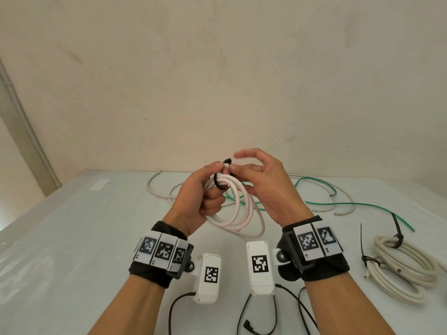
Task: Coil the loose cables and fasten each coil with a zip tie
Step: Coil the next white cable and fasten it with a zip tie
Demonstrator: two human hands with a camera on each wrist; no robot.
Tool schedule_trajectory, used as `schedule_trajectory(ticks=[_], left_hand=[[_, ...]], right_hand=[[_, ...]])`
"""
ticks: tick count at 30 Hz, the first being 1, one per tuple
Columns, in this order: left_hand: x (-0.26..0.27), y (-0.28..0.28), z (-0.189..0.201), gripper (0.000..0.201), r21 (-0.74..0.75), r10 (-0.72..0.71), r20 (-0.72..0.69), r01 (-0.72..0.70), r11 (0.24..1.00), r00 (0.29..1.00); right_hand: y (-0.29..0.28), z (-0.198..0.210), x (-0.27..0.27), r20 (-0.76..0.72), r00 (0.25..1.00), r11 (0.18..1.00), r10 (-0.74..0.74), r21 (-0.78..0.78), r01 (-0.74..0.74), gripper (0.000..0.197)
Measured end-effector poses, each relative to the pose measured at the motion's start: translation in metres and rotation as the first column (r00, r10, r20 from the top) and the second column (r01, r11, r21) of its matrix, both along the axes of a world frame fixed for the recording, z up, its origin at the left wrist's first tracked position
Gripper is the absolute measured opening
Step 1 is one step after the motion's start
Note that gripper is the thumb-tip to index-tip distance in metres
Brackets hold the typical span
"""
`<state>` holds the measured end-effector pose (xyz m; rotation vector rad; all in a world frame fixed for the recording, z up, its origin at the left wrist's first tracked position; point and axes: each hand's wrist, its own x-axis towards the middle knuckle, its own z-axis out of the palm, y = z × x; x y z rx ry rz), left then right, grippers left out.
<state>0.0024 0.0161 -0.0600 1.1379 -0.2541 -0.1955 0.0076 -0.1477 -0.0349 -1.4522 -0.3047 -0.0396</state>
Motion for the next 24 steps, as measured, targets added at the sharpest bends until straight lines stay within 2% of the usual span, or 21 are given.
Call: schedule_trajectory(ticks=[2, 4, 9, 12, 15, 18, 24], left_hand=[[0.001, 0.003, -0.001, 0.035, -0.011, 0.012, -0.013, -0.012, 1.000, 1.000], [0.002, 0.005, -0.001, 0.035, -0.010, 0.037, -0.027, -0.038, 0.999, 0.999], [0.002, 0.006, 0.001, 0.032, 0.031, 0.119, -0.022, -0.118, 0.993, 0.993], [0.002, 0.006, 0.001, 0.017, 0.066, 0.175, 0.073, -0.180, 0.981, 0.982], [0.000, 0.004, 0.001, 0.018, 0.093, 0.179, 0.177, -0.198, 0.976, 0.968], [-0.001, 0.003, 0.002, 0.015, 0.083, 0.178, 0.206, -0.198, 0.977, 0.962], [-0.001, 0.006, 0.007, 0.018, 0.053, 0.213, 0.238, -0.231, 0.971, 0.948]], right_hand=[[0.001, 0.000, 0.000, 0.048, 0.998, 0.998, 0.043, -0.055, -0.041, 0.032], [0.002, -0.001, 0.000, 0.081, 0.995, 0.992, 0.064, -0.113, -0.054, 0.025], [0.003, -0.003, 0.000, 0.095, 0.995, 0.993, 0.009, -0.122, 0.003, 0.017], [0.004, -0.003, -0.001, 0.083, 0.996, 0.998, -0.019, -0.060, 0.024, 0.017], [0.006, -0.004, -0.002, 0.021, 1.000, 0.999, -0.020, 0.036, 0.019, 0.016], [0.007, -0.003, -0.003, -0.068, 0.998, 0.991, 0.011, 0.137, -0.001, 0.016], [0.012, -0.001, -0.004, -0.191, 0.977, 0.956, 0.095, 0.290, -0.036, 0.033]])
